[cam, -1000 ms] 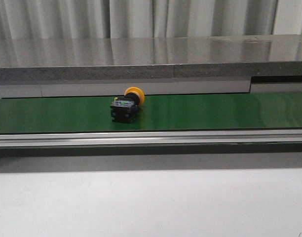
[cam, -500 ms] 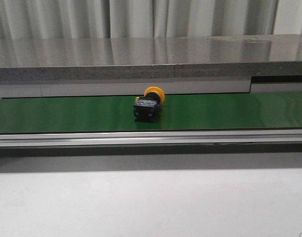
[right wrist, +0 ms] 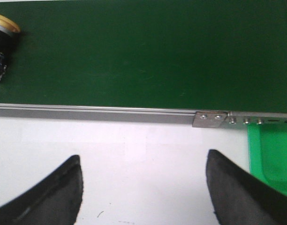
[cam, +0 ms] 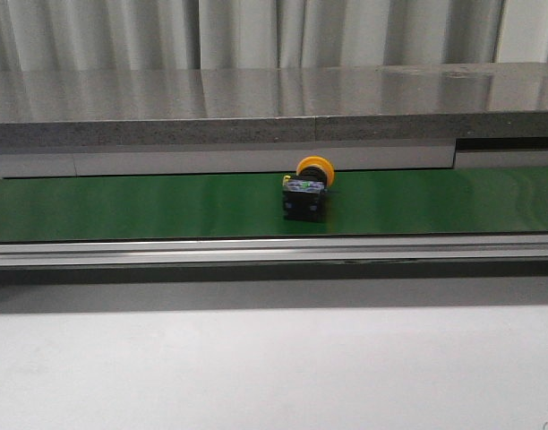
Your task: Move button from left to right
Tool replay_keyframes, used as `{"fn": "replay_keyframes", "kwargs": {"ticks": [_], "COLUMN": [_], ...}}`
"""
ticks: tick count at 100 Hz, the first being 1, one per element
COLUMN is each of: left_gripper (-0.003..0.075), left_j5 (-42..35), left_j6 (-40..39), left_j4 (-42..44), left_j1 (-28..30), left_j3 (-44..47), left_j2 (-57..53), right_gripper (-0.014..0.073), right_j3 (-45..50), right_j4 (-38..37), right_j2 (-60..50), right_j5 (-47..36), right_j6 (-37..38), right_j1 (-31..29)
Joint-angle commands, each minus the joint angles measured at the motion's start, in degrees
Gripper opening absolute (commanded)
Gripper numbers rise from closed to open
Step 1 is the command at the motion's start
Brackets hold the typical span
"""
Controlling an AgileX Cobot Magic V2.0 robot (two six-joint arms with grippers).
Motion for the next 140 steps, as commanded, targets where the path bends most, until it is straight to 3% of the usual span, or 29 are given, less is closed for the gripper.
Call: {"fn": "replay_keyframes", "kwargs": {"ticks": [1, 19, 44, 73, 103, 140], "left_gripper": [-0.002, -0.002, -0.002, -0.002, -0.002, -0.002], "left_j5": [-4.85, -4.85, -4.85, -4.85, -4.85, -4.85], "left_j6": [0.01, 0.01, 0.01, 0.01, 0.01, 0.01], "left_j4": [-0.12, -0.12, -0.12, -0.12, -0.12, -0.12], "left_j1": [-0.38, -0.38, -0.38, -0.38, -0.38, -0.38], "left_j3": [-1.64, -1.64, -1.64, -1.64, -1.64, -1.64], "left_j2": [0.24, 0.24, 0.24, 0.24, 0.24, 0.24], "right_gripper": [0.0603, 0.0602, 0.0602, 0.0602, 0.0602, 0.0592], "right_j3": [-2.07, -2.88, -9.01, -18.74, -27.25, -28.45], "right_j4": [2.79, 8.8, 9.2, 8.51, 5.1, 2.5], "right_j2": [-0.13, 1.99, 11.24, 26.51, 37.97, 43.42], "right_j5": [-3.32, -4.07, -5.56, -8.09, -8.09, -7.17], "right_j6": [-0.37, -0.82, -0.88, -1.13, -1.13, -1.13], "right_j1": [-0.35, -0.02, 5.05, 10.82, 11.76, 11.76]}}
